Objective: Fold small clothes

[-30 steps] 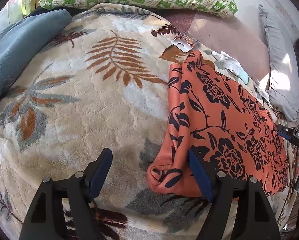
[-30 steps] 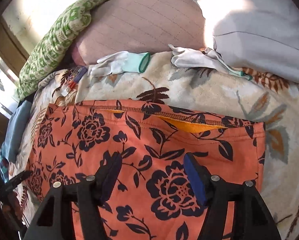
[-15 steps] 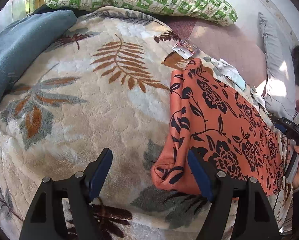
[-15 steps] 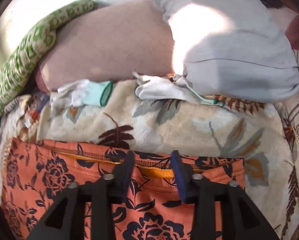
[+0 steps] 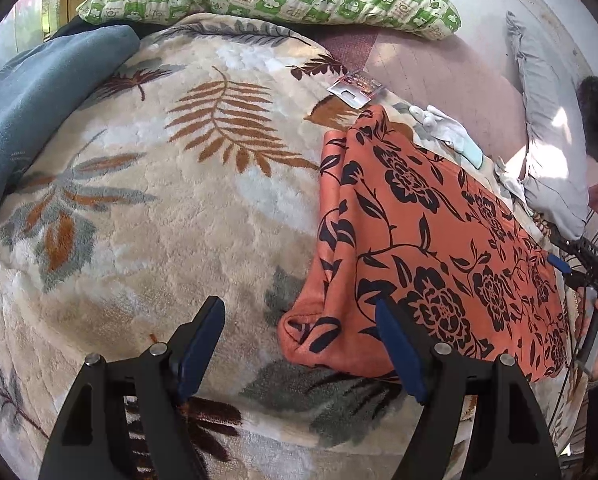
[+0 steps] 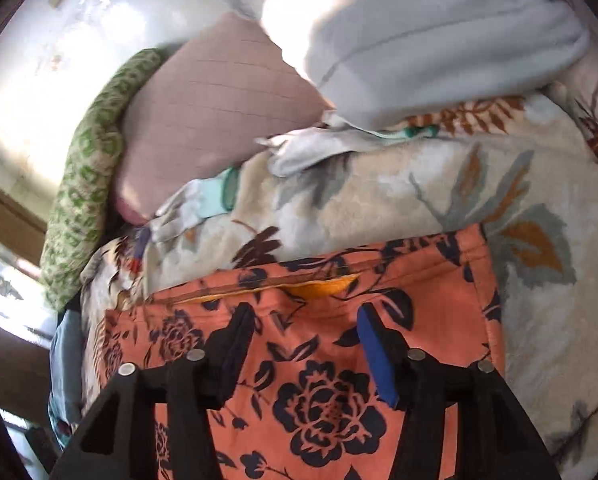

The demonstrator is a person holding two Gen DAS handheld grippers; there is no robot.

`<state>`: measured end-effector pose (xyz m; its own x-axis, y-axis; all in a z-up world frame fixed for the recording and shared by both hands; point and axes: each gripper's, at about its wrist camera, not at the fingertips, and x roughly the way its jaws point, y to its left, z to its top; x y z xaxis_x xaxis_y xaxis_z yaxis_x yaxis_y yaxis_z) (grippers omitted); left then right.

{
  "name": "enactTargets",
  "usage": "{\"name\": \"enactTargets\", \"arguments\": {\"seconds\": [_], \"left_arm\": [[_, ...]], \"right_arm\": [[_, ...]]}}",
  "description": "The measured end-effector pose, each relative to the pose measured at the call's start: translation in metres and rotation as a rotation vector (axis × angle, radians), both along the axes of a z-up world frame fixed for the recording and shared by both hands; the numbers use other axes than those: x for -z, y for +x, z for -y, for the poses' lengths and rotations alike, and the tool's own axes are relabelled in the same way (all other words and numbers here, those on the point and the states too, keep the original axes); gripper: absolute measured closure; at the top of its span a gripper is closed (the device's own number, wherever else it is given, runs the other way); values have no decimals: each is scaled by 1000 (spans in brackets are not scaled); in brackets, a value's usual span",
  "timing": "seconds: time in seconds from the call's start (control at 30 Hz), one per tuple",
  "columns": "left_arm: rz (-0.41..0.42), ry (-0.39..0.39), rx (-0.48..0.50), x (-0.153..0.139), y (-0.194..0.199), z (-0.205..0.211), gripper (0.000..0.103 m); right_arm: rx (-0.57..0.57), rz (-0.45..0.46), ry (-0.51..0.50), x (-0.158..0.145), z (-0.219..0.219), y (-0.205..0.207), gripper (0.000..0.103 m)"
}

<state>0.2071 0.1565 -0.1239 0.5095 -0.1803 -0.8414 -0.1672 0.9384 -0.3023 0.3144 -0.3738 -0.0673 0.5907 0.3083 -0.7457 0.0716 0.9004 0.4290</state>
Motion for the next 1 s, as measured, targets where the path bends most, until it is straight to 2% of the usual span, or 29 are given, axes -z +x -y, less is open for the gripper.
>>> {"name": "enactTargets", "arguments": {"seconds": [0.03, 0.07, 0.1, 0.13, 0.2, 0.3, 0.37, 0.43, 0.57, 0.67, 0.77, 0.8, 0.83, 0.87, 0.93, 0.97, 1.0], "left_arm": [[-16, -13, -4, 4, 2, 0, 24], [-35, -29, -2, 8, 4, 0, 24], [-54, -44, -4, 13, 4, 0, 24], [-67, -51, -8, 14, 3, 0, 24], [-63, -81, -12, 13, 1, -4, 24], [-55, -174, -53, 9, -1, -15, 24], [-74, -219, -59, 10, 3, -18, 22], [-118, -235, -29, 18, 9, -15, 21], [-115, -175, 4, 21, 12, 1, 15], [-121, -157, 12, 21, 14, 9, 15], [-121, -159, 18, 23, 19, 11, 15], [-124, -151, 10, 23, 19, 11, 17], [-128, -130, 2, 22, 20, 11, 31], [-135, -110, 1, 22, 22, 12, 55], [-164, -112, 13, 25, 30, 13, 70], [-177, -108, 17, 25, 31, 13, 78], [-197, -96, 19, 25, 34, 16, 80]], "right_arm": [[-3, -50, -114, 12, -4, 3, 22], [10, -195, -173, 35, -3, 13, 23], [24, -170, -146, 34, 2, 9, 25], [54, -111, -110, 21, 6, 1, 25], [88, -61, -5, -2, 14, -21, 25], [75, 10, 14, -27, 15, -65, 25], [41, -21, 22, -24, 18, -91, 25], [57, -57, 44, -13, 31, -118, 25], [140, -132, 143, 19, 65, -163, 25], [165, -176, 244, 42, 74, -170, 25], [111, -176, 278, 46, 65, -162, 25], [100, -203, 298, 49, 62, -158, 25], [101, -226, 283, 51, 58, -156, 25], [99, -222, 267, 49, 56, -156, 24], [79, -228, 243, 47, 50, -156, 31], [73, -249, 206, 49, 47, -155, 48], [74, -281, 164, 52, 44, -153, 67]]}}
